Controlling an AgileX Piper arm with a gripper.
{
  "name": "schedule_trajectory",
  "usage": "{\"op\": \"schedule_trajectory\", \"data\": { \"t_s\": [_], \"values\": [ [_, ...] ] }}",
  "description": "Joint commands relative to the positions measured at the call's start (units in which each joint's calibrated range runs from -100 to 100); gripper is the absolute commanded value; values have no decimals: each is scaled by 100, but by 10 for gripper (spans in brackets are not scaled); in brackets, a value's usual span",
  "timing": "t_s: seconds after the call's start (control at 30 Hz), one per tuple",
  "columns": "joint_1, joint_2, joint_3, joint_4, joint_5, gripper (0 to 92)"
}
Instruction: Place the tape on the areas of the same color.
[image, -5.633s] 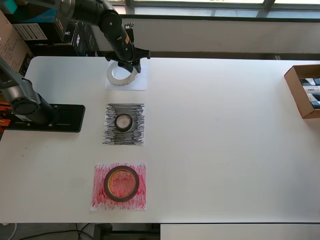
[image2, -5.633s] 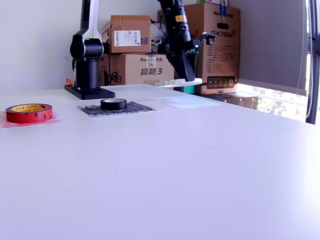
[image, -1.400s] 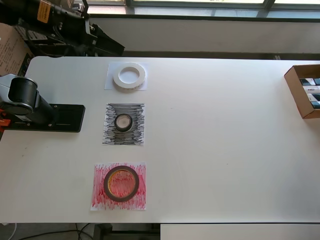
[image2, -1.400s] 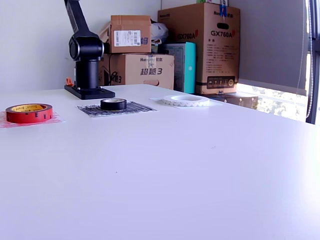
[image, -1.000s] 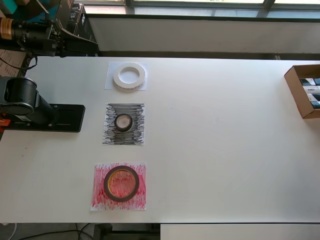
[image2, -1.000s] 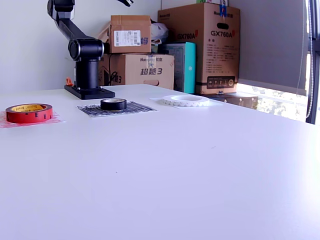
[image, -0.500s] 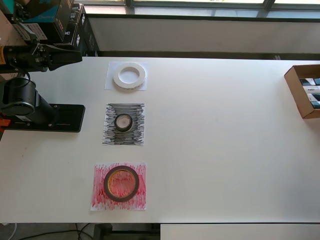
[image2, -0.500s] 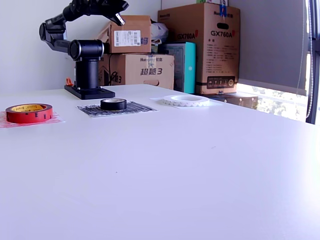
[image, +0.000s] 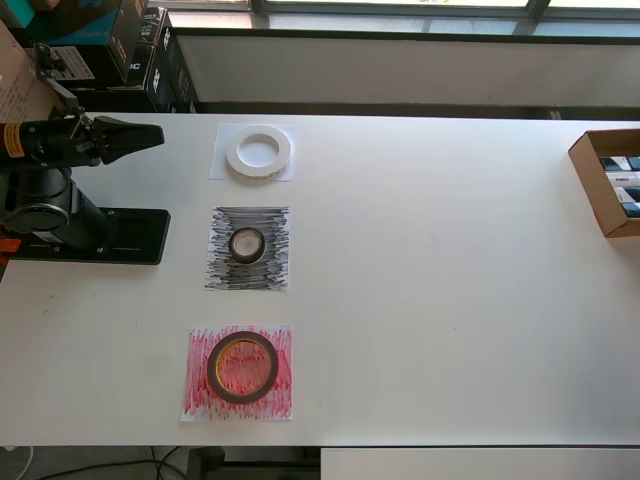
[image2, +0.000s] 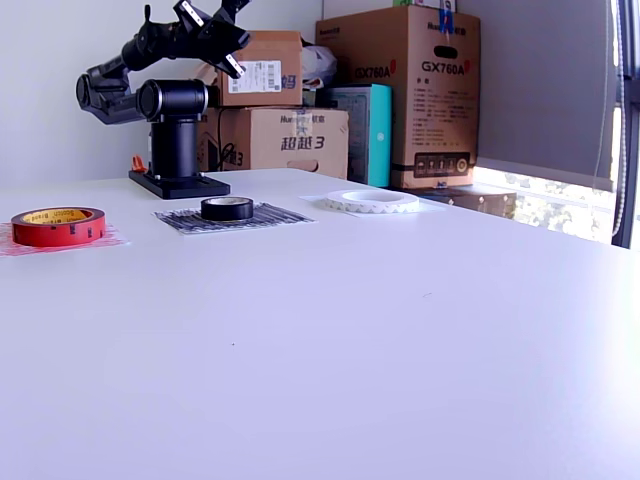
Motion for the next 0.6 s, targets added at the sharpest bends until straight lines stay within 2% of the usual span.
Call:
{"op": "schedule_trajectory", "data": {
  "t_s": [0.0, 0.57],
  "values": [
    [-21, 36, 182, -15, -46, 2],
    [-21, 36, 255, -15, -46, 2]
  ]
}}
